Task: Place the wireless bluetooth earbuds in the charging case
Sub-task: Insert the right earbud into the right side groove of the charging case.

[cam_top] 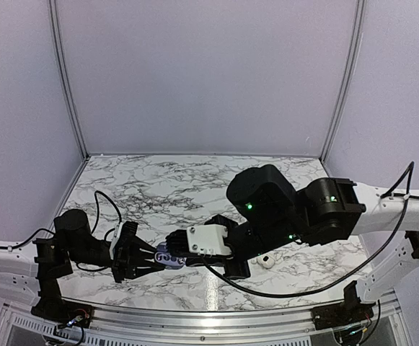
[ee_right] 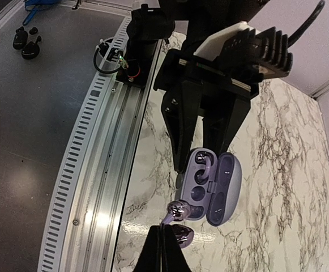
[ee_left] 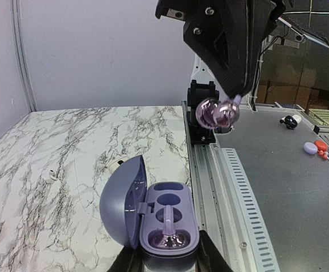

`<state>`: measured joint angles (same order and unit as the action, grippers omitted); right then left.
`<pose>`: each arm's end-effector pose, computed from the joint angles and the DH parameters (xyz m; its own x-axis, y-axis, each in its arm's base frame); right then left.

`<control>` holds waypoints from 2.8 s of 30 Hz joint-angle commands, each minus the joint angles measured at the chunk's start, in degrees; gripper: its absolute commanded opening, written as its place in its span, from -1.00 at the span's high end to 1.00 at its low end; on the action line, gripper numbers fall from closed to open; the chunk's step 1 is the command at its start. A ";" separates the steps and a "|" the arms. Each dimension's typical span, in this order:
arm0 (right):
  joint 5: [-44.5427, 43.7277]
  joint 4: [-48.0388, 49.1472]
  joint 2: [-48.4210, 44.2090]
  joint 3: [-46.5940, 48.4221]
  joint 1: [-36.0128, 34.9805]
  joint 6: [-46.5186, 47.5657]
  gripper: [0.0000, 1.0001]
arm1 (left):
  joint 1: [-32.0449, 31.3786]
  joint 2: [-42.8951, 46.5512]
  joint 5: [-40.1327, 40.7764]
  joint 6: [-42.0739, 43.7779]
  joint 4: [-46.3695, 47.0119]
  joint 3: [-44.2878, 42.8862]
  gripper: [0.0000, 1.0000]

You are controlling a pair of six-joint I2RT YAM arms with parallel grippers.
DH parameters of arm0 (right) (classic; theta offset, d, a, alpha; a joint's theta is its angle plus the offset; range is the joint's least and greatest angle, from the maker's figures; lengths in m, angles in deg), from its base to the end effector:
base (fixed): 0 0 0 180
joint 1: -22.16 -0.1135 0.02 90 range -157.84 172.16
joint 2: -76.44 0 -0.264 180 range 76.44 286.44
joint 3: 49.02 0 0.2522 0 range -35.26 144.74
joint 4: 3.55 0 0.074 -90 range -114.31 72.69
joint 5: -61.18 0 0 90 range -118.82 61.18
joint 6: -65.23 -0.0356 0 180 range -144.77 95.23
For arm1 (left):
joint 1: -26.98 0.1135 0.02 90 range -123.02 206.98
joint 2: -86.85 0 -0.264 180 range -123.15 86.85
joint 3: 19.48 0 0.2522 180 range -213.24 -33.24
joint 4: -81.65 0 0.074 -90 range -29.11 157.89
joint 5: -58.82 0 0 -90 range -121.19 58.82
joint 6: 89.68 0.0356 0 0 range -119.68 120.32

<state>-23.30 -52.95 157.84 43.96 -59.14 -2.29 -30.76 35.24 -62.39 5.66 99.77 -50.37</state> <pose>0.0441 0.3109 0.3581 0.2949 -0.5889 -0.7525 -0.9552 -0.1620 -0.2475 0.0892 -0.1758 0.2265 0.0689 0.0399 -0.9968 0.9975 0.0151 0.0696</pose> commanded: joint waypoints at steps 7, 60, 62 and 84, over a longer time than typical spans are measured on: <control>2.32 1.32 2.73 0.51 -0.19 -0.49 1.00 | -1.21 0.08 -2.03 0.59 1.96 -2.03 1.00; 18.56 3.93 5.03 -0.53 7.56 -3.14 1.00 | -2.65 0.81 -2.48 2.30 0.78 -3.53 1.00; 19.13 3.70 5.16 -0.19 8.08 -3.30 1.00 | -2.65 0.90 -2.58 2.30 0.70 -3.61 1.00; 24.68 0.41 7.77 2.75 9.82 -4.46 1.00 | -2.89 1.25 -3.11 2.92 -0.23 -3.79 1.00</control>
<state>-0.26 -51.11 164.97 44.00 -49.76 -5.88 -33.29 35.48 -64.64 7.67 99.31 -52.27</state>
